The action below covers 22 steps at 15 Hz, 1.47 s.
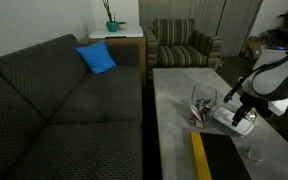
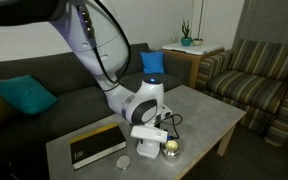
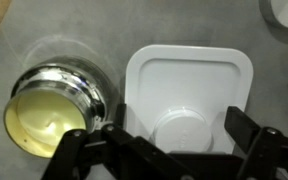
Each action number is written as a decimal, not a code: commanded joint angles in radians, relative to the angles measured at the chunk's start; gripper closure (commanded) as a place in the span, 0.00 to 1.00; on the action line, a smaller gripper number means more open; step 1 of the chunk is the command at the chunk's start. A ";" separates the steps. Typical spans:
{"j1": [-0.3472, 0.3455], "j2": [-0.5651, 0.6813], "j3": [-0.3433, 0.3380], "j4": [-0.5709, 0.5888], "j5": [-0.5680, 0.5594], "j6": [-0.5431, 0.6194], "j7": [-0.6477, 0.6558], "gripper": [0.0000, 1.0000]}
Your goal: Place the lid on the container and push the button
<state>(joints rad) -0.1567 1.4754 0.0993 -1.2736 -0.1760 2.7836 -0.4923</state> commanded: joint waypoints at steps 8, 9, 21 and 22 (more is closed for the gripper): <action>-0.020 0.000 0.039 -0.006 0.021 0.024 0.036 0.00; -0.022 0.000 0.045 -0.005 0.022 0.022 0.034 0.00; 0.006 0.000 0.027 -0.017 0.014 0.105 0.069 0.00; 0.006 0.000 0.027 -0.018 0.012 0.117 0.070 0.00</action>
<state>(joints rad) -0.1551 1.4751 0.1386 -1.2737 -0.1678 2.8432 -0.4333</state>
